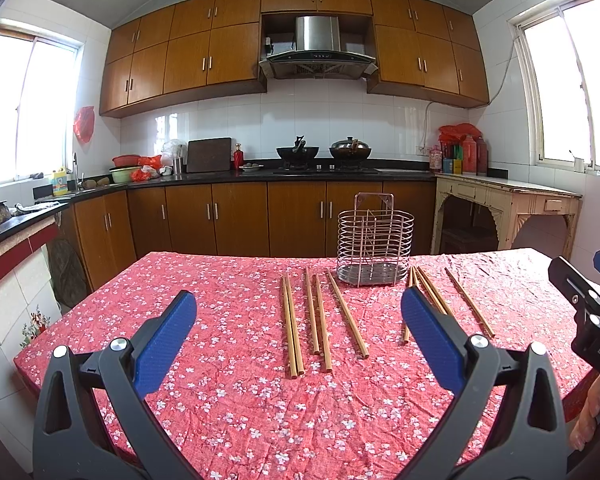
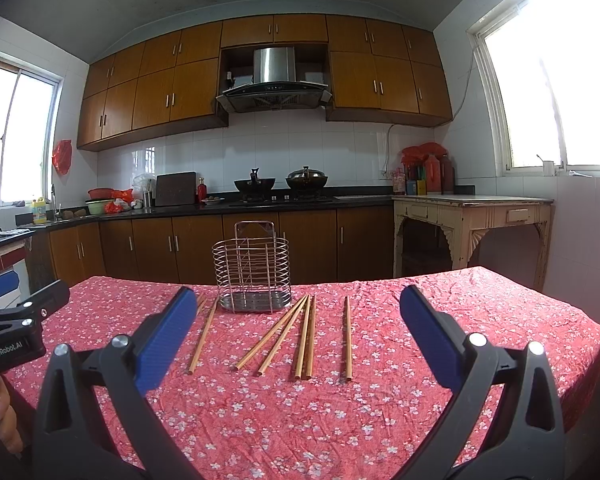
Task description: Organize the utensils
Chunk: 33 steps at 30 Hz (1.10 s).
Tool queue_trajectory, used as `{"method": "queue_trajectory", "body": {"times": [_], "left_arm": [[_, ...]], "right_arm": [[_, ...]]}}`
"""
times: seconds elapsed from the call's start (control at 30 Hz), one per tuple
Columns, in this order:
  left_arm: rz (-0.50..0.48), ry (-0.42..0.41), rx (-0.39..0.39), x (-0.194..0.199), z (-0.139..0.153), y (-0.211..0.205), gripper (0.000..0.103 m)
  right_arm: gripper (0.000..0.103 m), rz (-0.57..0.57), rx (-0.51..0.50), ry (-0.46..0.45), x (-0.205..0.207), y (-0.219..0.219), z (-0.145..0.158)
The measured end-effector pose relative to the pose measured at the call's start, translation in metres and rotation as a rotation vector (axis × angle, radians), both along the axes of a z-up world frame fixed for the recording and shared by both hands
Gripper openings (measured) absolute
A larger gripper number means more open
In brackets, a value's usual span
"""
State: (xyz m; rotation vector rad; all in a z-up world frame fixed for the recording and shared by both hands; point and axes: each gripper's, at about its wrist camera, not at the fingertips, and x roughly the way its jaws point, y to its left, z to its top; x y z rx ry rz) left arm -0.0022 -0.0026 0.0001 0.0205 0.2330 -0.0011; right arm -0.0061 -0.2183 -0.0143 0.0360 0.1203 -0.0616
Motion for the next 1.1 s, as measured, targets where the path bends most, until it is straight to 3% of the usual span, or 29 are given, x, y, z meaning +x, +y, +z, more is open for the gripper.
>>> {"method": "queue_trajectory", "body": {"times": [0.3,0.5,0.57,0.7,0.8,0.9,1.0,1.1], "left_arm": [[0.015,0.045,-0.027,0.012,-0.009,0.008,0.101],[0.025,0.196,-0.092,0.053,-0.023,0.033,0.101],[0.042,0.265,-0.087,0.076,-0.03,0.044,0.101],[0.031,0.374,-0.124,0.116,-0.041,0.068,0.1],[-0.004,0.46,-0.168,0.144,-0.05,0.079,0.082],[-0.035,0.54,-0.185,0.166,-0.065,0.081,0.067],[-0.076,0.6,-0.191,0.175,-0.079,0.076,0.058],[-0.096,0.637,-0.164,0.18,-0.086,0.068,0.051]], "right_arm": [[0.099,0.001,0.018,0.036,0.013,-0.005,-0.007],[0.098,-0.048,0.051,0.159,0.052,-0.029,-0.015],[0.094,-0.068,0.078,0.232,0.075,-0.043,-0.019],[0.07,-0.101,0.117,0.436,0.135,-0.071,-0.036],[0.054,-0.077,0.163,0.591,0.182,-0.085,-0.056],[0.049,-0.074,0.147,0.68,0.214,-0.086,-0.076],[0.047,-0.053,0.138,0.746,0.231,-0.077,-0.096],[0.037,-0.056,0.114,0.79,0.243,-0.073,-0.11]]}}
